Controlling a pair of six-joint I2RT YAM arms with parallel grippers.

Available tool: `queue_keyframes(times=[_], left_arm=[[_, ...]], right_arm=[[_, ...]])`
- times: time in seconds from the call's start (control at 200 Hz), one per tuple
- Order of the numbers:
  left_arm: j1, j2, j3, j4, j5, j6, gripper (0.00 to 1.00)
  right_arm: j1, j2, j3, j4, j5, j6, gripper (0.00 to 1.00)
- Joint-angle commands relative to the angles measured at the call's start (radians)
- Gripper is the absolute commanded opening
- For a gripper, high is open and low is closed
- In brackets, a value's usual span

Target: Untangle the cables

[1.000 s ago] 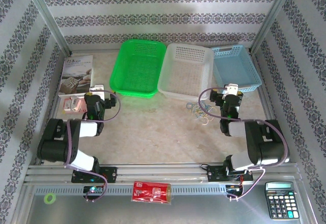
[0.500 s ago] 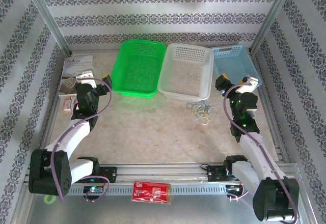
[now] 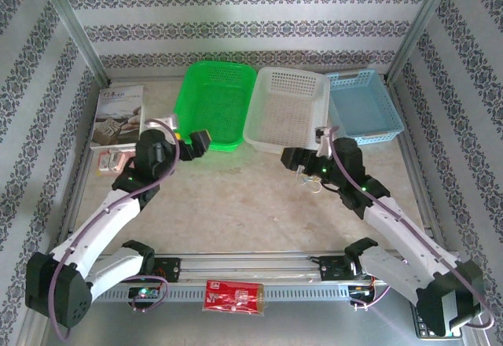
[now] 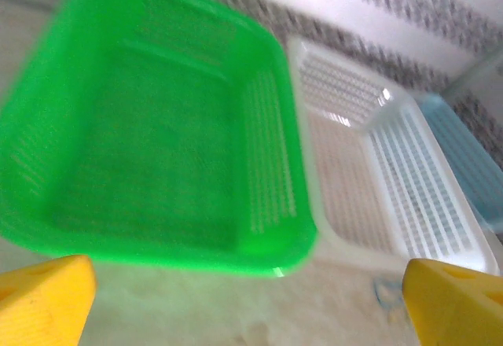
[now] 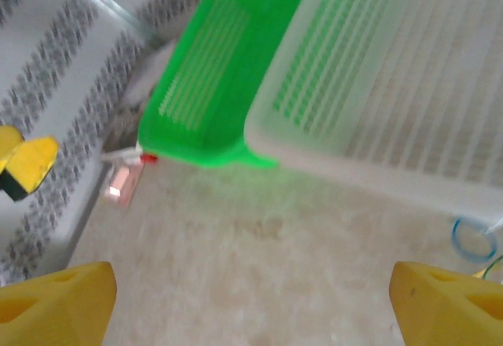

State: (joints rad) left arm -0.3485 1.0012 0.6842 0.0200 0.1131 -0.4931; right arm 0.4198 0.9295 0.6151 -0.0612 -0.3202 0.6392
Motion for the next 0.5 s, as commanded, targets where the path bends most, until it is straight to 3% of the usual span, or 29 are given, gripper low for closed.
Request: queue_keyframes(times=[0.0, 0.495], left_arm=[[-0.077, 0.03, -0.056, -0.041, -0.024, -0.064, 1.0], [-0.124, 0.286, -0.087, 0.185, -0.014, -0.108, 1.0]], right_arm=[[0.032, 0.059, -0.024, -0.035, 0.034, 0.037, 0.89], [-0.014, 0.344, 0.11, 0.035, 0.059, 0.008, 0.9]])
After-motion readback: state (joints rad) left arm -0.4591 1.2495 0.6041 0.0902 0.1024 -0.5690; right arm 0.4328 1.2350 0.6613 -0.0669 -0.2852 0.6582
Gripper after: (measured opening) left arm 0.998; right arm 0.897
